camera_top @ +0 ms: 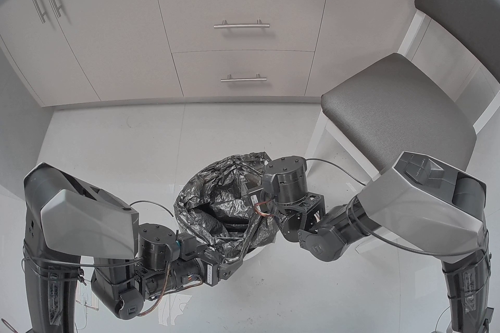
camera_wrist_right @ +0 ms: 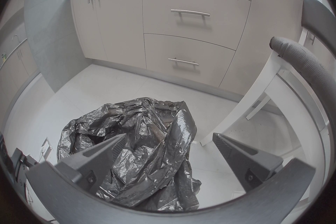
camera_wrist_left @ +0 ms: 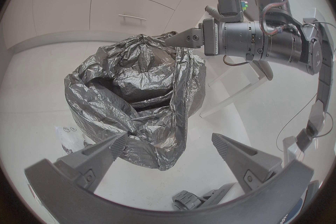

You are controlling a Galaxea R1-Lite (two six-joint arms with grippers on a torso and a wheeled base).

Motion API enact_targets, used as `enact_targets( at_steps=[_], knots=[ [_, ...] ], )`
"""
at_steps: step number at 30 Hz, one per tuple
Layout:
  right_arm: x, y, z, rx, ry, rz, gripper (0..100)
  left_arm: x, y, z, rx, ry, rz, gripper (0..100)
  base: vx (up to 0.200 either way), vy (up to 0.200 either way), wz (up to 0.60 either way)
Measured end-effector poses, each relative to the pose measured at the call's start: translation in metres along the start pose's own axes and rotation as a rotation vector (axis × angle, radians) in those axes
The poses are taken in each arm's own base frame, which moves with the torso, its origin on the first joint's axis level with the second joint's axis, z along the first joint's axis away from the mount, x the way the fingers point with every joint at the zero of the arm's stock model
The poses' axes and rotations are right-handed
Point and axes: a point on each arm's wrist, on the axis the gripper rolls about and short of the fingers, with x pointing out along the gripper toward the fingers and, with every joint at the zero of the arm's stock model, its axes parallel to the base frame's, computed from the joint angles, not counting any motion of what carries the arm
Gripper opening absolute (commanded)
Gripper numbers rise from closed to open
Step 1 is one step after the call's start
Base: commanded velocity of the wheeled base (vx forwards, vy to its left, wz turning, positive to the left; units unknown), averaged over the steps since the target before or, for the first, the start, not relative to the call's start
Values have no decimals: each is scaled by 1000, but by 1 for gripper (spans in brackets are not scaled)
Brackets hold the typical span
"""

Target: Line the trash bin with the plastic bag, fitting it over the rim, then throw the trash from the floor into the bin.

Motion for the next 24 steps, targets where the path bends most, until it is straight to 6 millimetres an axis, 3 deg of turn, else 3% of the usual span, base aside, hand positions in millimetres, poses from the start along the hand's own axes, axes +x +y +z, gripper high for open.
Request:
enact_targets(
  at_steps=[10,20,24],
  knots=[
    [-4,-6,0,0,15,-99,100,0,0,0,-20,-3,1,100,0,0,0],
    [-9,-39,-15,15,10,-215,100,1,0,1,-27,-7,2,100,0,0,0],
    [-16,-44,-18,13,-5,-221,100,5,1,9,-103,-49,23,100,0,0,0]
  ],
)
